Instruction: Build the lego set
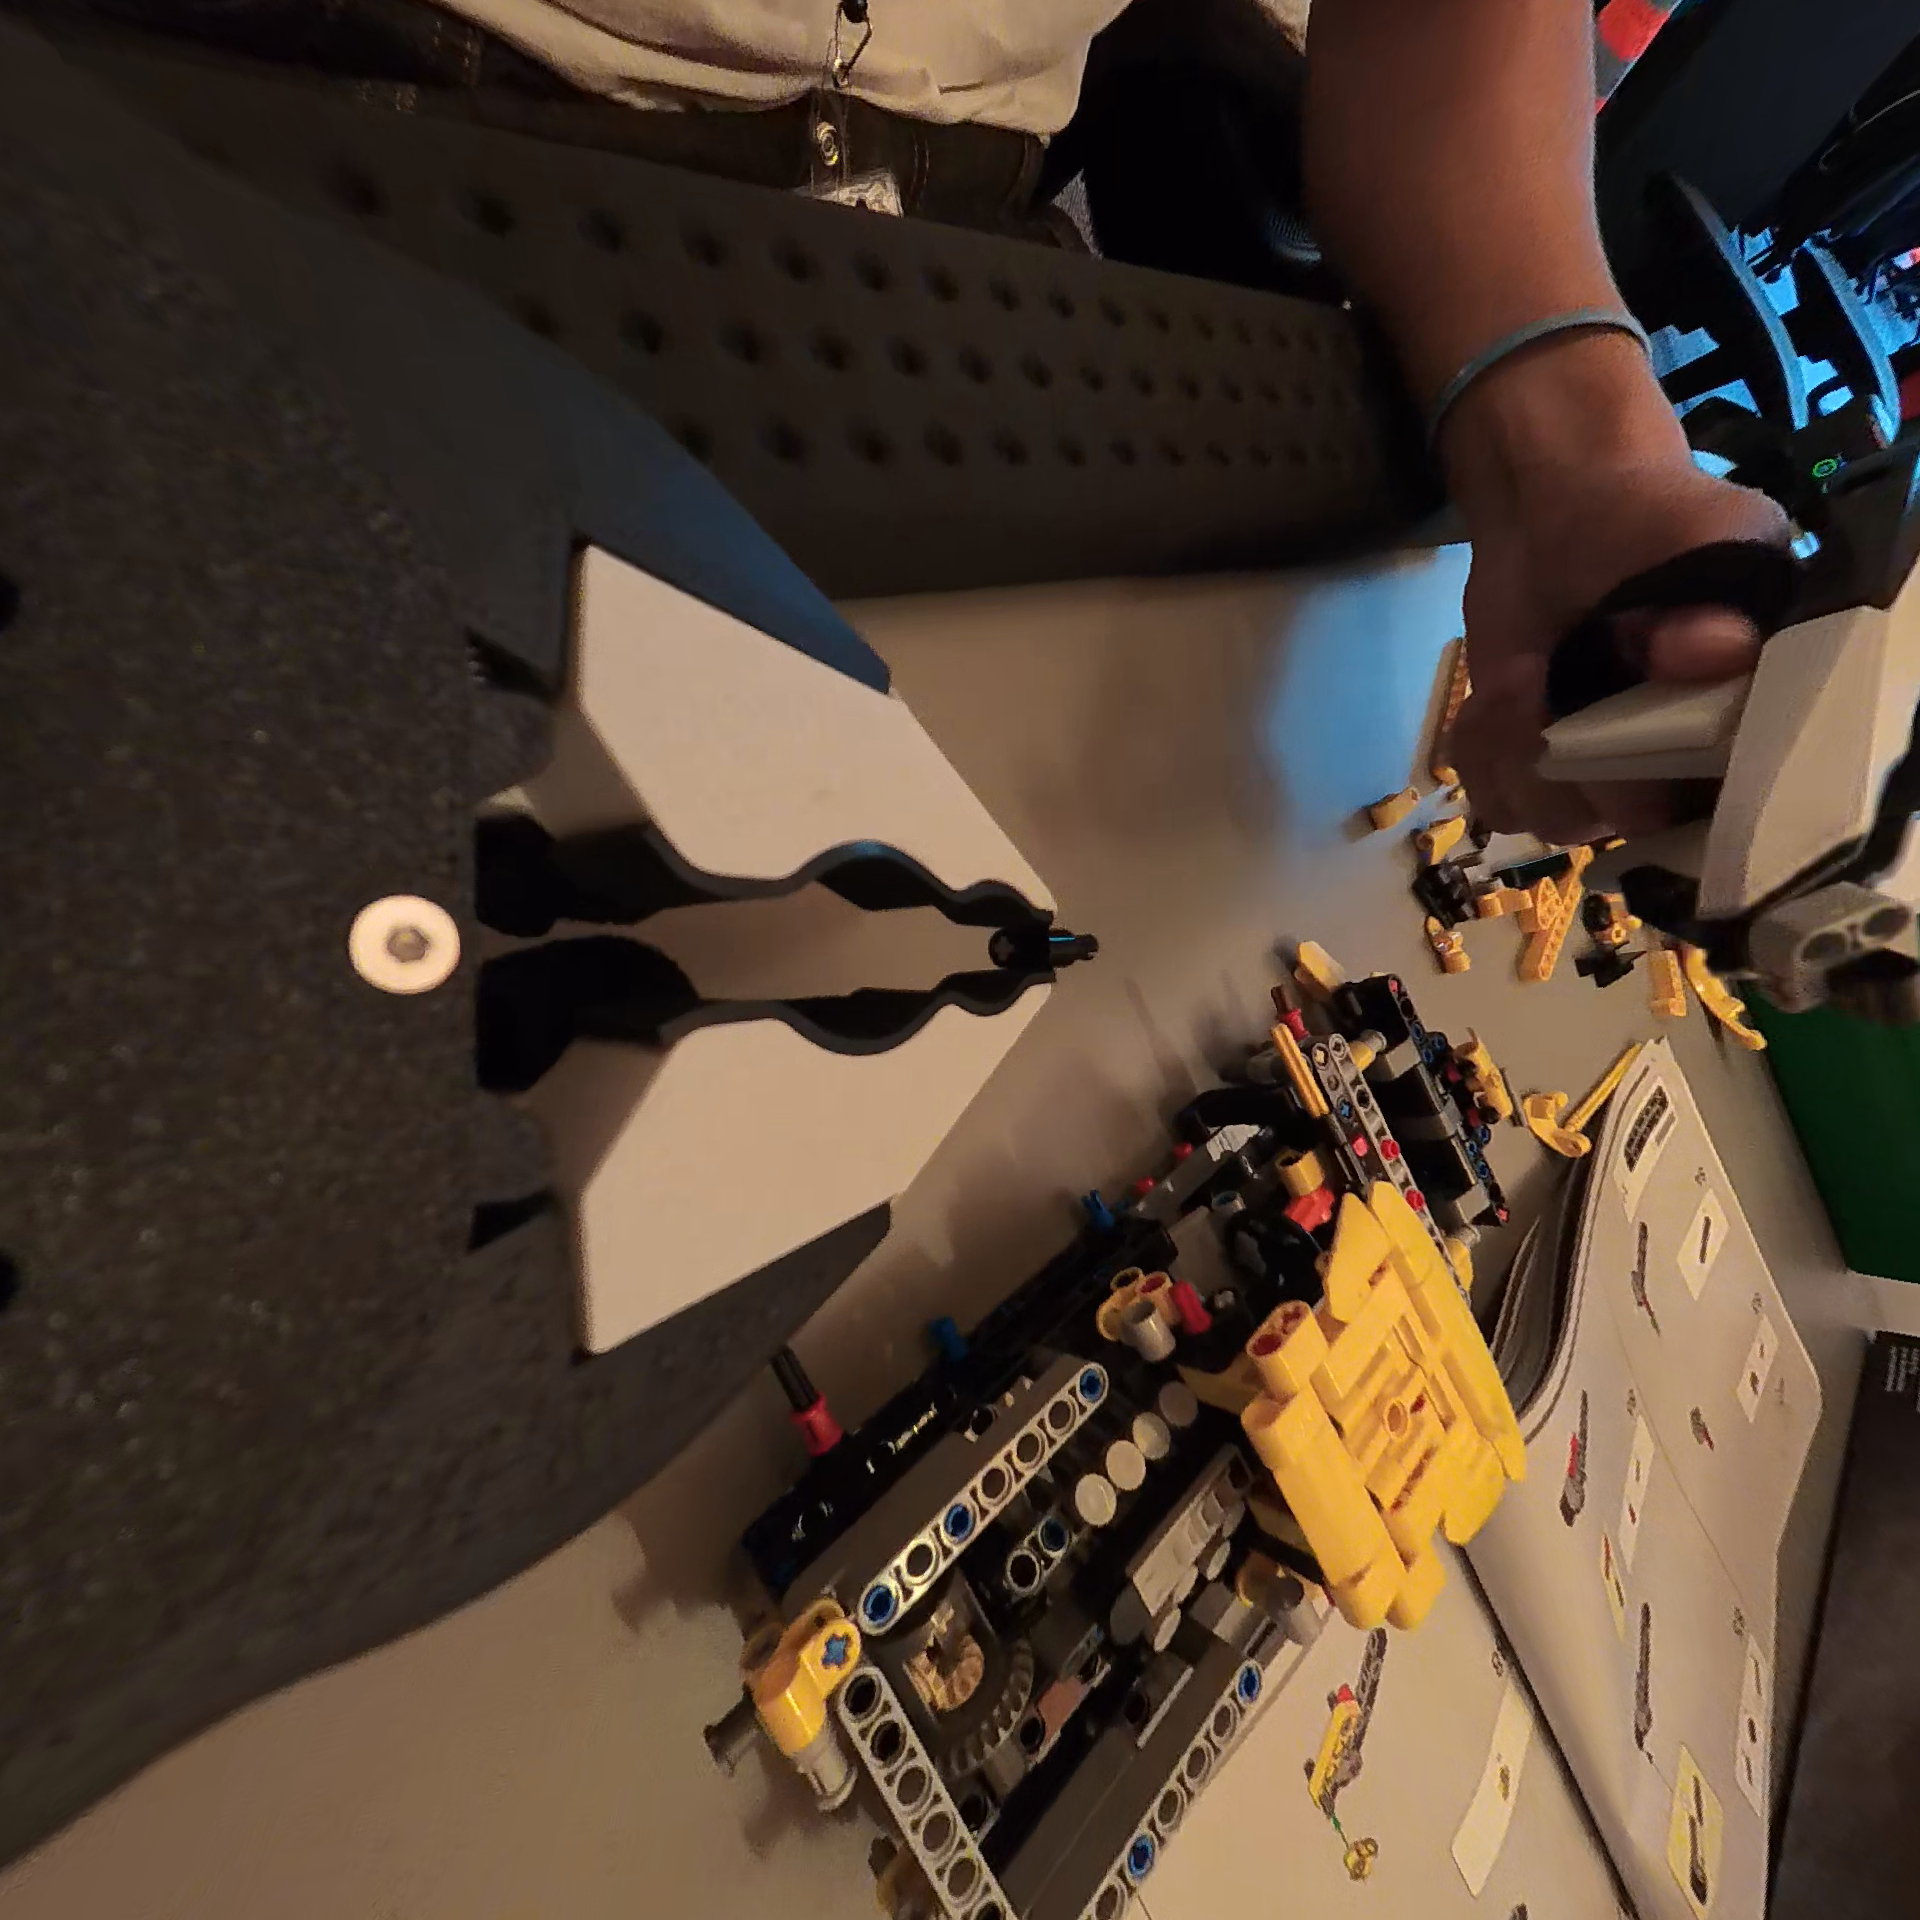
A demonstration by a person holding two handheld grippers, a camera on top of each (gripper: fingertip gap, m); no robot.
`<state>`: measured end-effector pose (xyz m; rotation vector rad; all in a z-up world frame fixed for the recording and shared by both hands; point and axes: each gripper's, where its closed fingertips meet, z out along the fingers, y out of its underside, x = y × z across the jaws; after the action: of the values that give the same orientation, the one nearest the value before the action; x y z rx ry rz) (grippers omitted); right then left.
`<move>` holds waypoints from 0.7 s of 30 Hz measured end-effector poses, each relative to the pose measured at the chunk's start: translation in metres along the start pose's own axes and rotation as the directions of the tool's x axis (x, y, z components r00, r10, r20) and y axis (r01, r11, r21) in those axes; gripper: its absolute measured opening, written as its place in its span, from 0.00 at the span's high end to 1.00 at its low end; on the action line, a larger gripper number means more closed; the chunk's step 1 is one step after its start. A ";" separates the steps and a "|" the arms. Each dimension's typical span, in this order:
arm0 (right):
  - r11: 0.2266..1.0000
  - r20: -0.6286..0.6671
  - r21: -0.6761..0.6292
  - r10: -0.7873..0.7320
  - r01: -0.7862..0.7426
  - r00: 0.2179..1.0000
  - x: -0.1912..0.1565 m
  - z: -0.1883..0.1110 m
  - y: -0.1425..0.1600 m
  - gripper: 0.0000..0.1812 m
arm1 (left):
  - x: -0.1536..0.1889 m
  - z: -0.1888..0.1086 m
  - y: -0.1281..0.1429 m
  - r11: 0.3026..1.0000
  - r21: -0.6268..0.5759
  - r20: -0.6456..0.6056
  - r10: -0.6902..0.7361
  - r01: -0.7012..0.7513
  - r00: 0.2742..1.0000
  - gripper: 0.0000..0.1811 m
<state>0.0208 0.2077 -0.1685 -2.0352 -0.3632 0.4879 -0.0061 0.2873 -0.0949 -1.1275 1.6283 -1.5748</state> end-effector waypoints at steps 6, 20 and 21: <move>1.000 -0.001 0.003 0.005 -0.005 1.000 0.001 0.000 0.000 0.96 | 0.005 0.005 0.012 0.994 -0.065 -0.038 -0.088 0.085 0.995 0.96; 0.995 0.077 -0.022 -0.098 0.100 0.992 -0.024 0.014 0.003 0.96 | 0.039 0.017 0.072 0.913 -0.408 -0.165 -0.077 0.003 0.983 0.96; 0.995 0.083 -0.027 -0.093 0.095 0.992 -0.025 0.015 0.003 0.96 | 0.041 0.018 0.075 0.909 -0.416 -0.172 -0.061 -0.017 0.983 0.96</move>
<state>-0.0081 0.2064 -0.1735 -2.0212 -0.5171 0.5114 -0.0215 0.2378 -0.1647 -1.2435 2.1557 -1.4121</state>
